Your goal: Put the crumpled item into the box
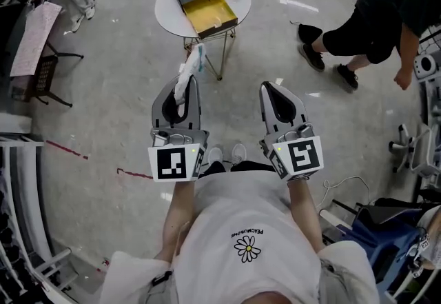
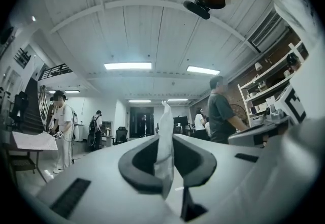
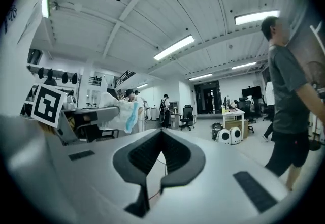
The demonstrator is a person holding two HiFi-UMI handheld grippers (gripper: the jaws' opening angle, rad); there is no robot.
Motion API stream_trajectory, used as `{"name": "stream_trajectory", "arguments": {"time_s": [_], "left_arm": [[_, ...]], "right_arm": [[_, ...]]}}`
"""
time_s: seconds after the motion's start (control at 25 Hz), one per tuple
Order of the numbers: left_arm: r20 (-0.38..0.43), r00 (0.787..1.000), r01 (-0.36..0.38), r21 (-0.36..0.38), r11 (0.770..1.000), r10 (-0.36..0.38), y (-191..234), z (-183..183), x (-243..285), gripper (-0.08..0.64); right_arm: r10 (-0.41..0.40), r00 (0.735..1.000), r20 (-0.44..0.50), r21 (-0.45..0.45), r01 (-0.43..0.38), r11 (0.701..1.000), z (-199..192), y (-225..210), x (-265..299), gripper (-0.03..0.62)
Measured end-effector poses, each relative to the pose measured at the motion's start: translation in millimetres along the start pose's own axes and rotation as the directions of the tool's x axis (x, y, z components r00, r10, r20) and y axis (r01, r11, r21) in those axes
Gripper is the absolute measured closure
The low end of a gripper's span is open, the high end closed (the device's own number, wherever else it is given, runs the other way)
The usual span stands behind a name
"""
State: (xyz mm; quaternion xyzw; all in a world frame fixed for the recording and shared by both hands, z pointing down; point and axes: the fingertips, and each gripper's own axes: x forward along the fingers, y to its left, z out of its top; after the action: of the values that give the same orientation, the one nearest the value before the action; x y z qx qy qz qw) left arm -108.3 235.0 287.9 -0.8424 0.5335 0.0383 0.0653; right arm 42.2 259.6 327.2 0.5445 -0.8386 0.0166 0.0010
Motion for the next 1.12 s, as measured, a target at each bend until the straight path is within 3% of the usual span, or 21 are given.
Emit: {"name": "stream_trajectory", "arguments": {"time_s": [0.16, 0.48, 1.12], "left_arm": [[-0.024, 1.0, -0.017, -0.007, 1.0, 0.016, -4, -12, 7, 0.523], [-0.05, 0.998, -0.041, -0.041, 0.998, 0.039, 11, -40, 47, 0.523], [-0.044, 0.999, 0.004, -0.099, 0.995, -0.009, 116, -79, 273, 0.523]], "right_arm": [[0.042, 0.999, -0.023, -0.002, -0.042, 0.999, -11, -9, 6, 0.591], [0.032, 0.999, -0.037, 0.012, -0.032, 0.999, -25, -44, 43, 0.591], [-0.064, 0.996, -0.062, -0.055, 0.061, 0.997, -5, -160, 251, 0.591]]}}
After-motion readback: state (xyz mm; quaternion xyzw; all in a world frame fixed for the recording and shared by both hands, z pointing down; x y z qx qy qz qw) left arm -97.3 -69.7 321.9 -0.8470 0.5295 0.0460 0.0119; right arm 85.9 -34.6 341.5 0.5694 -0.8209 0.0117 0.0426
